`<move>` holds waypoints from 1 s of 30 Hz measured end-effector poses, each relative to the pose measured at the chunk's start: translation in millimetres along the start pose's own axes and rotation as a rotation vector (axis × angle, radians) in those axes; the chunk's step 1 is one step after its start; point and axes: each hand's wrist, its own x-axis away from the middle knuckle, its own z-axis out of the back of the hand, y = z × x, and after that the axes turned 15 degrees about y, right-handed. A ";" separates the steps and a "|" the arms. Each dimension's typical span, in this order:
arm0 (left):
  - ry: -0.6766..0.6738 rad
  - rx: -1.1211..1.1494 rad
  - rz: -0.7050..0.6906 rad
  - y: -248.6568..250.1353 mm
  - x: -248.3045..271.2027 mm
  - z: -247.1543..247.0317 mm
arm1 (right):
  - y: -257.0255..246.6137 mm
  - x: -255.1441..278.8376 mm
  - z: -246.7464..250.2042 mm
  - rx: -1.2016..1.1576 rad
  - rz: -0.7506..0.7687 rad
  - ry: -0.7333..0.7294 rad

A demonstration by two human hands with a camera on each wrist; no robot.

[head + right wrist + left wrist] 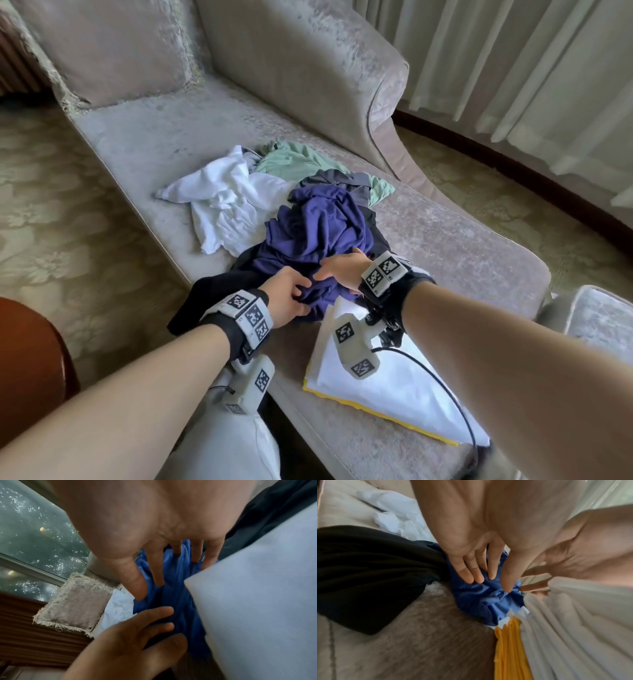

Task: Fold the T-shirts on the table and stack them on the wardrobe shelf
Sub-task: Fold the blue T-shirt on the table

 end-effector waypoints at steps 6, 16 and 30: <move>0.064 0.163 -0.084 -2.3 -3.6 31.8 | -9.0 -17.0 -19.2 0.022 0.101 -0.019; 0.281 0.265 -0.253 35.2 22.0 104.8 | -40.5 14.2 -14.9 0.086 0.170 0.240; 0.689 0.541 -0.285 77.3 169.8 272.8 | -169.0 154.3 1.0 -0.519 0.405 0.317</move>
